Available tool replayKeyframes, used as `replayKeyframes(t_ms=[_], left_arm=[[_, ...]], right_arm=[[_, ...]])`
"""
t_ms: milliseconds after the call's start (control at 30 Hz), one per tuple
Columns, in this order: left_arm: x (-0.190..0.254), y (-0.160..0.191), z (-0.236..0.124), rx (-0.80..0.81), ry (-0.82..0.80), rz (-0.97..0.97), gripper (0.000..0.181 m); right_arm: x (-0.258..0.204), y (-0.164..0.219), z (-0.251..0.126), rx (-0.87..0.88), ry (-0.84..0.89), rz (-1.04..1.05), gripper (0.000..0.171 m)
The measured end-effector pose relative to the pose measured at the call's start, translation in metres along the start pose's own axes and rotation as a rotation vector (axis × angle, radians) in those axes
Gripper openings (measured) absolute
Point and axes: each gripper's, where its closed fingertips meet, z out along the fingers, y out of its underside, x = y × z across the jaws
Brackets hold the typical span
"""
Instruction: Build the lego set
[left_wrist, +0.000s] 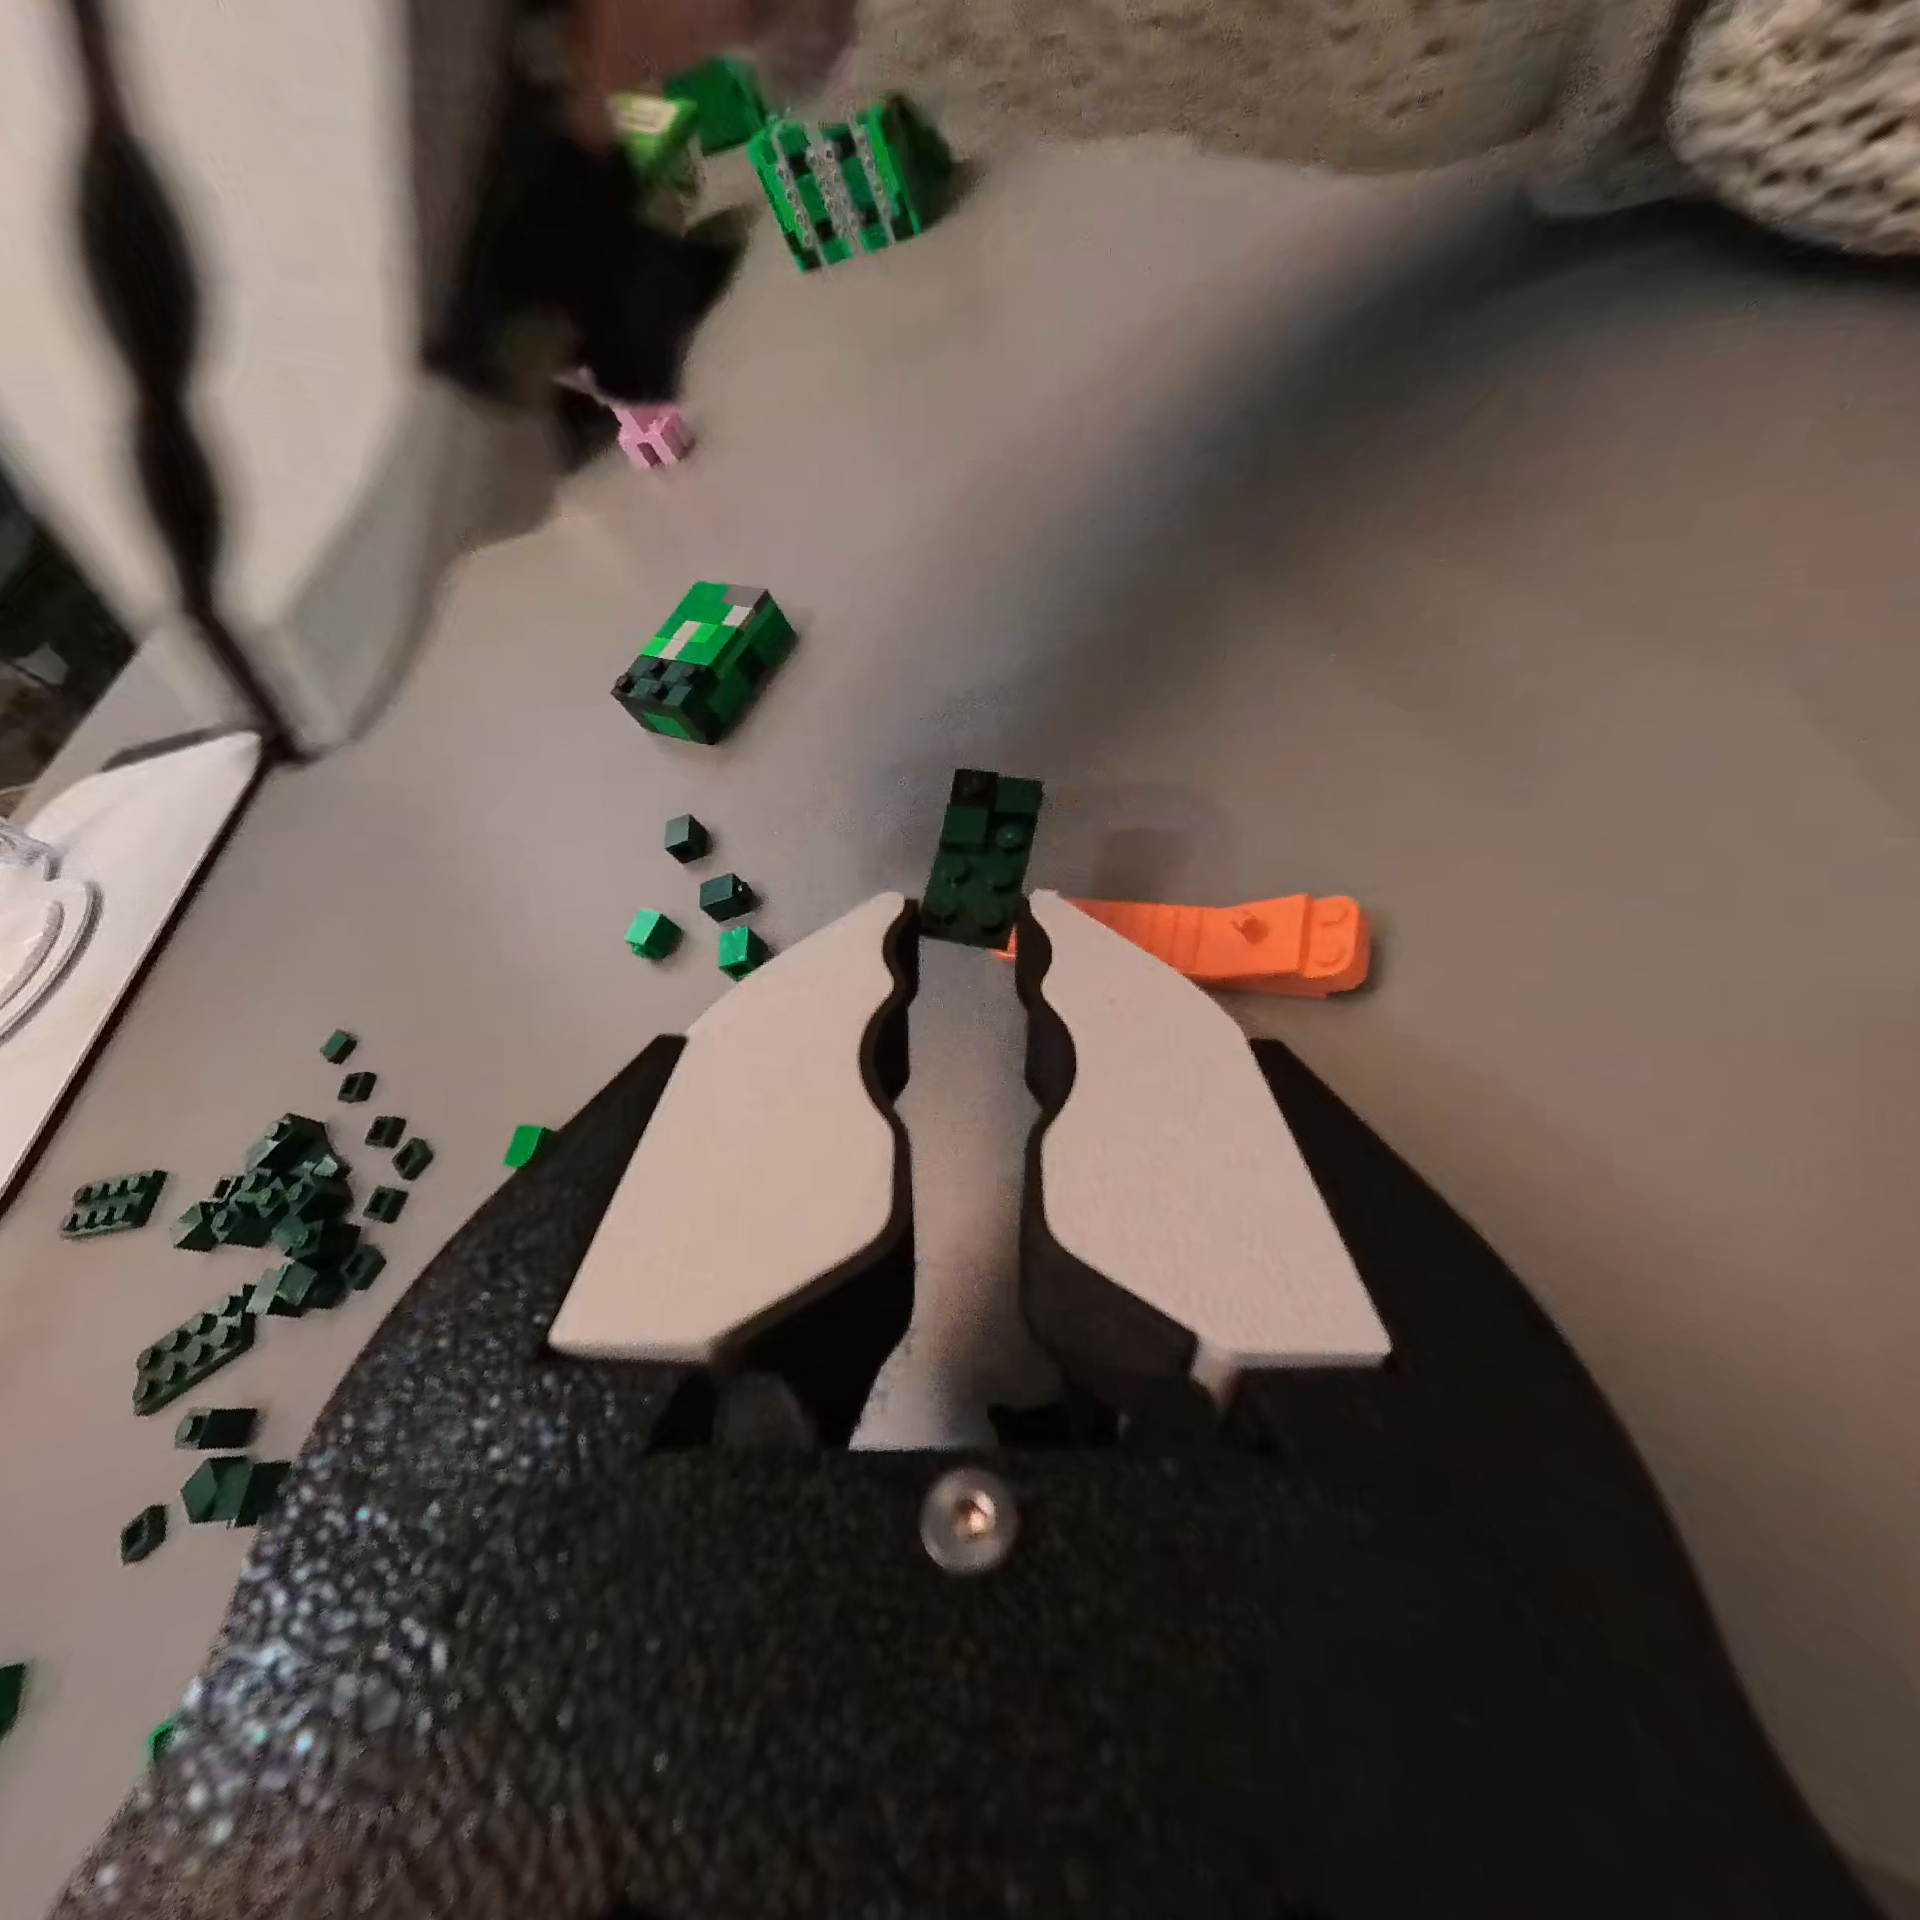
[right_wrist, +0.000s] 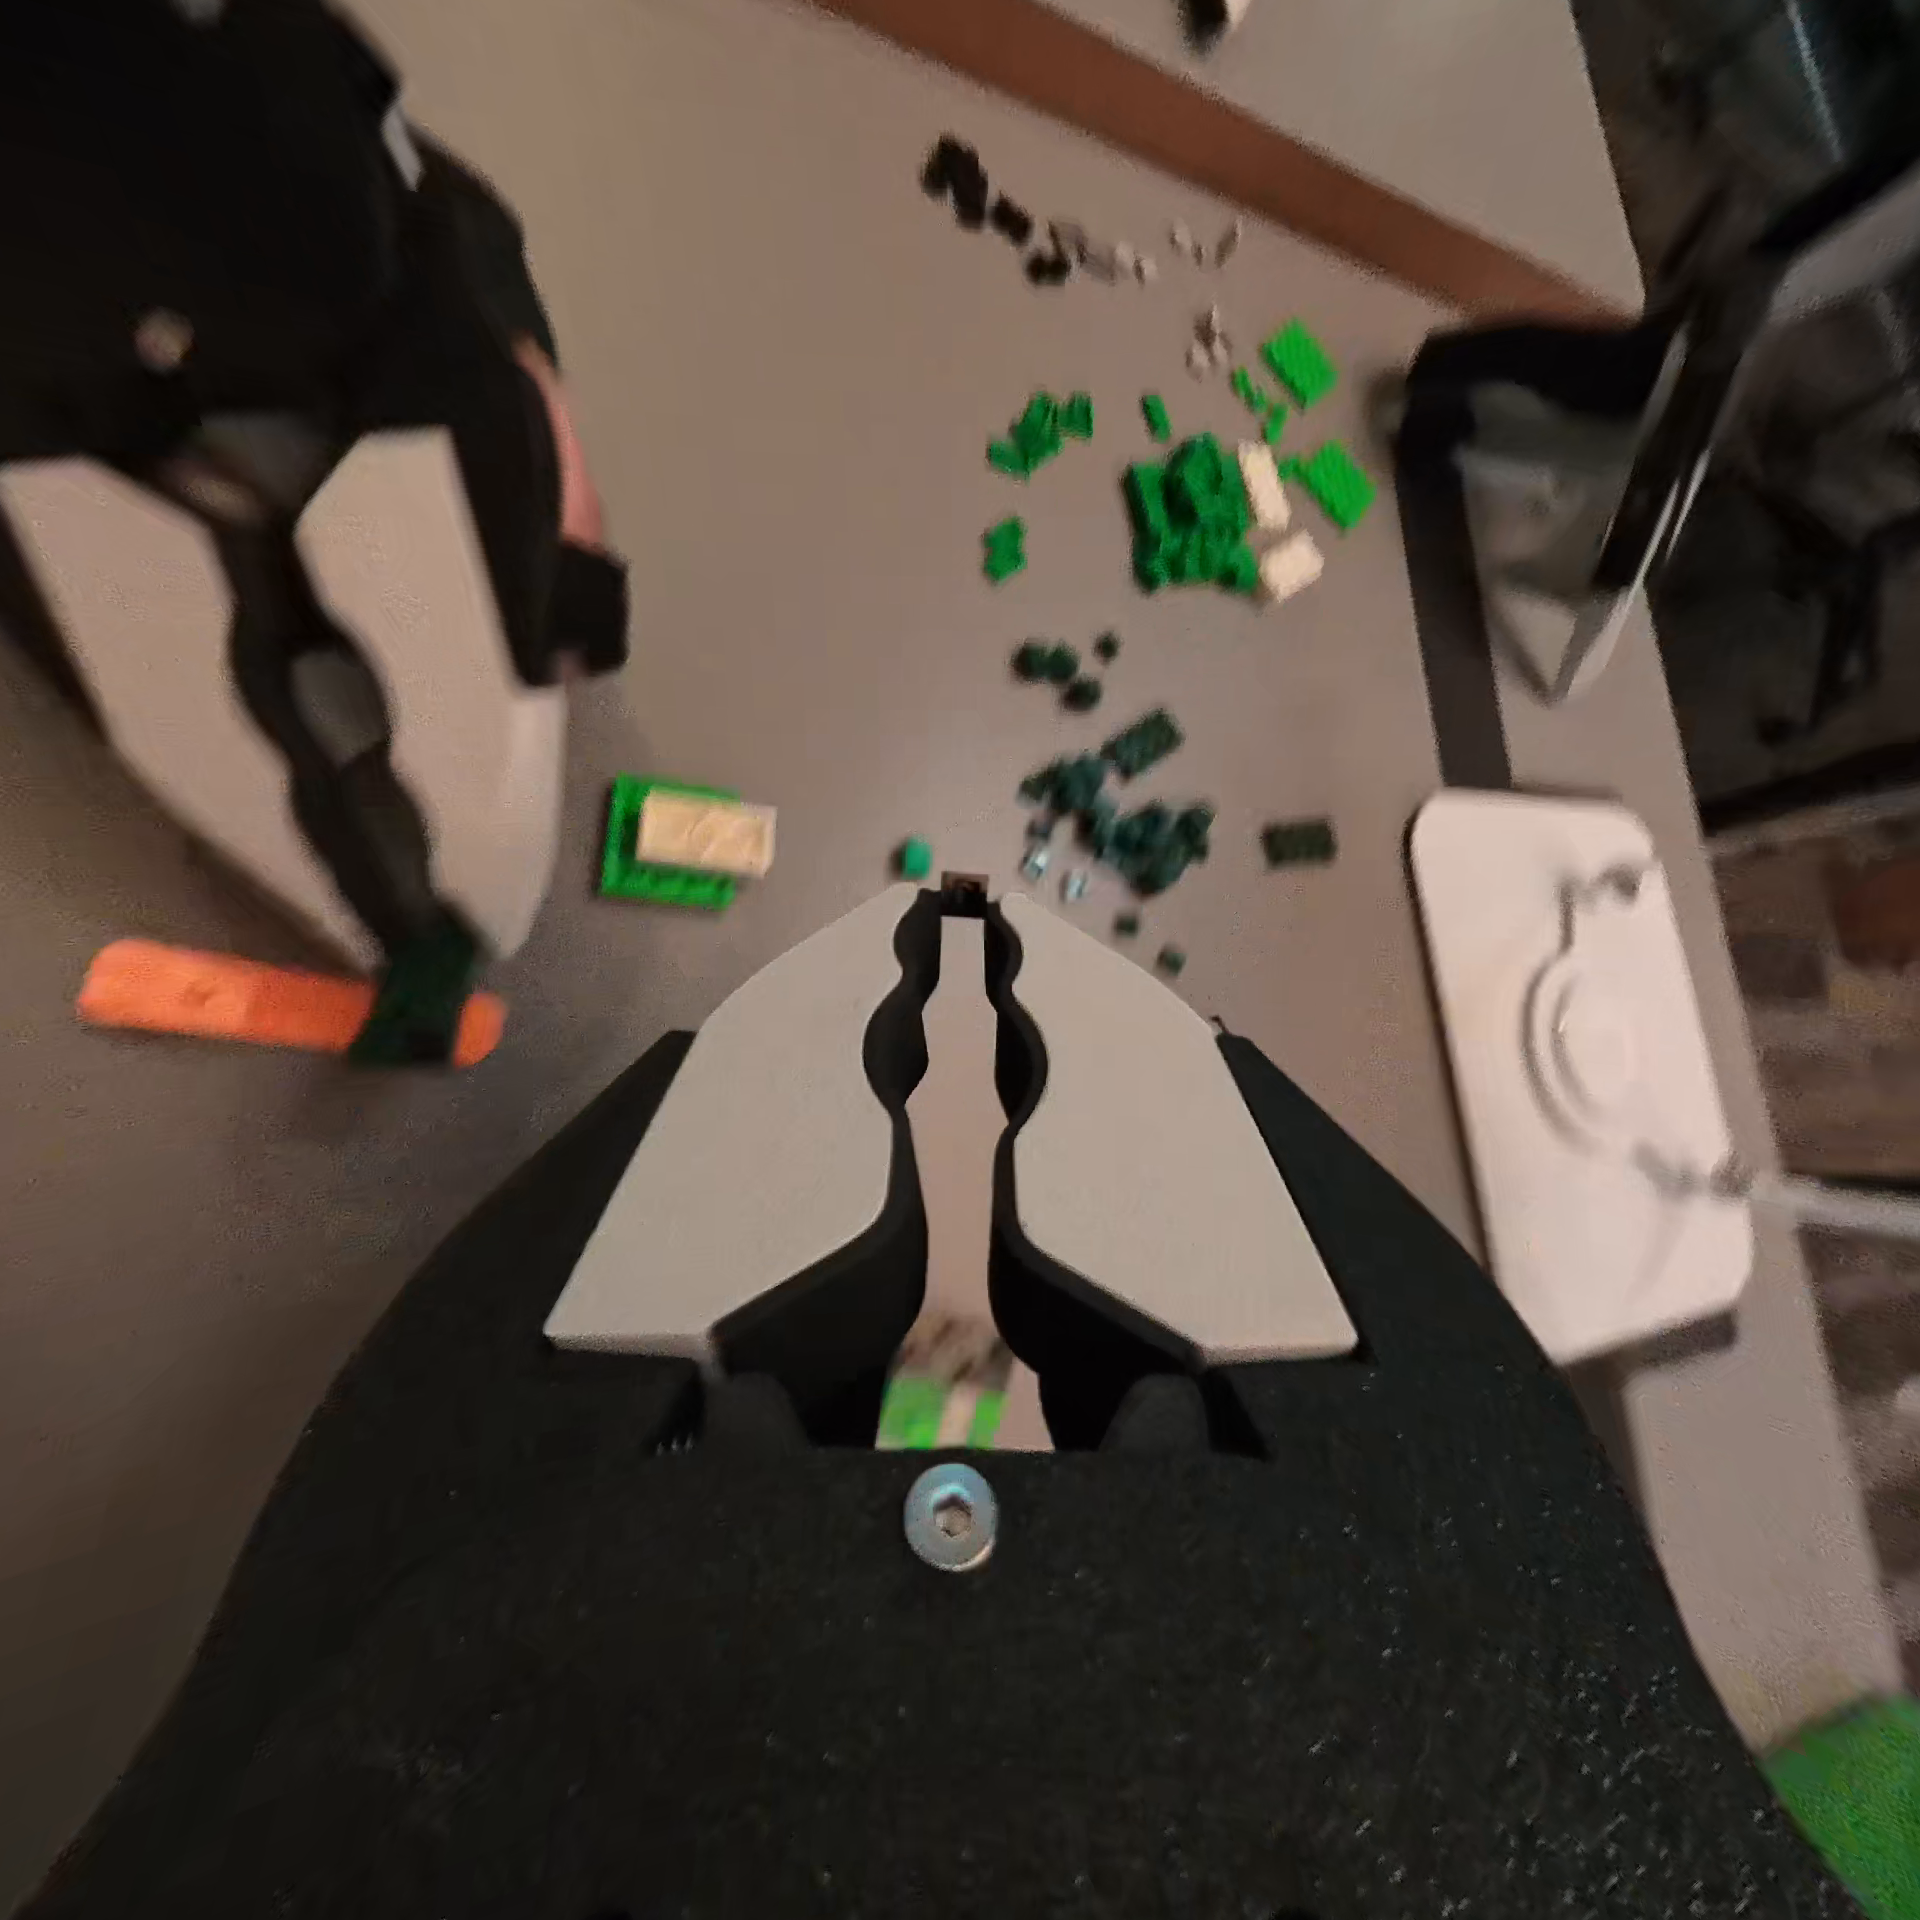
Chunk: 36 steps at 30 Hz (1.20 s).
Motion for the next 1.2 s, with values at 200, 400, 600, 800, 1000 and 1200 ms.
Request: replayKeyframes(t_ms=[200,400,600,800,1000,1200], left_arm=[[0.000,0.003,0.002,-0.025,-0.011,0.011,0.017],[0.000,0.003,0.002,-0.025,-0.015,0.014,0.017],[0.000,0.004,0.002,-0.033,-0.016,0.022,0.017],[0.001,0.005,0.003,-0.037,-0.013,0.022,0.017],[0.001,0.005,0.002,-0.038,-0.010,0.017,0.017],[0.002,0.005,0.003,-0.040,-0.007,0.020,0.017]], right_arm=[[-0.071,0.056,-0.023,-0.056,0.008,0.131,0.008],[-0.098,0.078,-0.019,-0.142,0.003,0.102,0.008],[-0.112,0.083,-0.015,-0.165,-0.087,0.094,0.008],[-0.120,0.083,-0.011,-0.189,-0.136,0.094,0.009],[-0.116,0.077,-0.016,-0.126,-0.102,0.144,0.014],[-0.120,0.067,-0.017,-0.068,-0.013,0.080,0.008]])
